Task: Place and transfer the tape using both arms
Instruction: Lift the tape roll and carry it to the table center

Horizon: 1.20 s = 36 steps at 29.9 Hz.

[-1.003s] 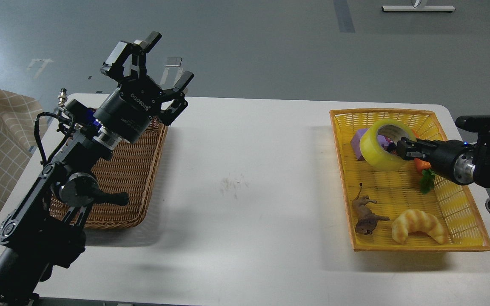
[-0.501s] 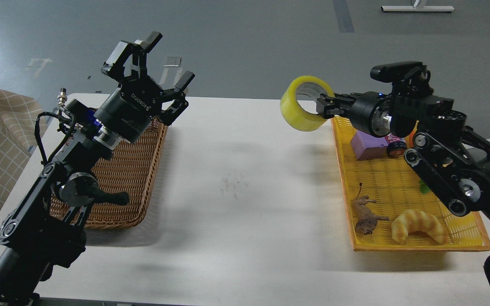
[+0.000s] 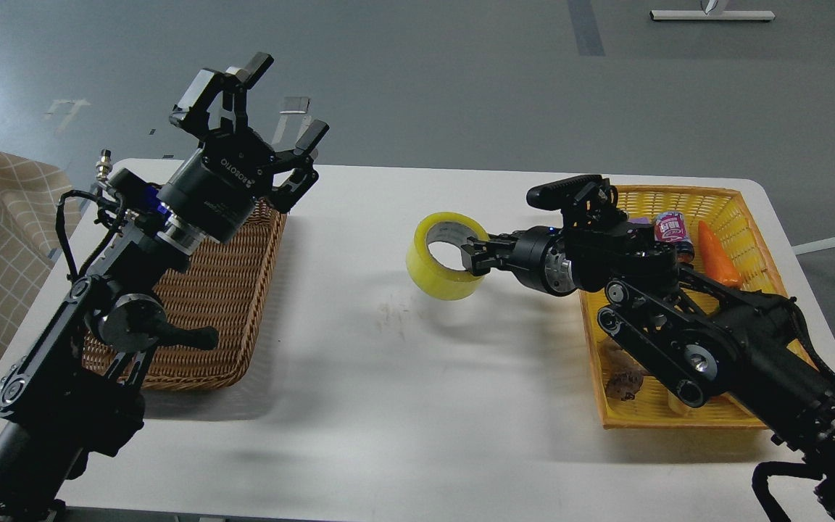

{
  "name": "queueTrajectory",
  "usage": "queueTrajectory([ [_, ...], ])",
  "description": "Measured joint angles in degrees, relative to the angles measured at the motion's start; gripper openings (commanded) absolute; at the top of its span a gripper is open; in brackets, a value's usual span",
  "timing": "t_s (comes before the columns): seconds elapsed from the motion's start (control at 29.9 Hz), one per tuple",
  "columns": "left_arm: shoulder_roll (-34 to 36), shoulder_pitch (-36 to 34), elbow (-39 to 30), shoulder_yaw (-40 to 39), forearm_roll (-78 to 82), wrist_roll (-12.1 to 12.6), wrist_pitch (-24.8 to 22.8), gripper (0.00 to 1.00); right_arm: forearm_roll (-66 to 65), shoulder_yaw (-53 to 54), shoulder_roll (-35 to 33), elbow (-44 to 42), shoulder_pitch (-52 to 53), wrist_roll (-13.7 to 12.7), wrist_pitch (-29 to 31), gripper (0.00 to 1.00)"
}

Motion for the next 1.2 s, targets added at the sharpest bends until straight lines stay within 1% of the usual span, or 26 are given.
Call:
queueTrajectory([
  [0.37, 0.0, 0.0, 0.0, -0.4, 0.0, 0.0, 0.0, 0.98, 0.1, -0.4, 0.9, 0.1, -2.2, -0.1, 0.0, 0.21],
  [0.53, -0.1, 0.0, 0.0, -0.4, 0.0, 0.0, 0.0, 0.98, 0.3, -0.3, 1.0, 0.3, -2.6, -0.1, 0.0, 0.28],
  [0.63, -0.1, 0.0, 0.0, -0.5, 0.0, 0.0, 0.0, 0.98, 0.4, -0.3, 1.0, 0.5, -2.9, -0.2, 0.0, 0.29],
  [1.0, 0.3, 0.1, -0.3, -0.5, 0.1, 0.0, 0.0, 0.98, 0.6, -0.2, 1.0, 0.7, -3.9, -0.4, 0.0, 0.30],
  [1.1, 0.3, 0.1, -0.3, -0.5, 0.1, 0.0, 0.0, 0.98, 0.6, -0.2, 1.0, 0.8, -3.9, -0.4, 0.0, 0.36],
  [1.17, 0.2, 0.1, -0.3, -0.5, 0.1, 0.0, 0.0, 0.98, 0.6, 0.1, 1.0, 0.8, -4.0, -0.4, 0.0, 0.48],
  [1.2, 0.2, 0.1, -0.3, -0.5, 0.0, 0.0, 0.0, 0.98, 0.6, 0.2, 1.1, 0.8, -4.0, -0.4, 0.0, 0.48],
])
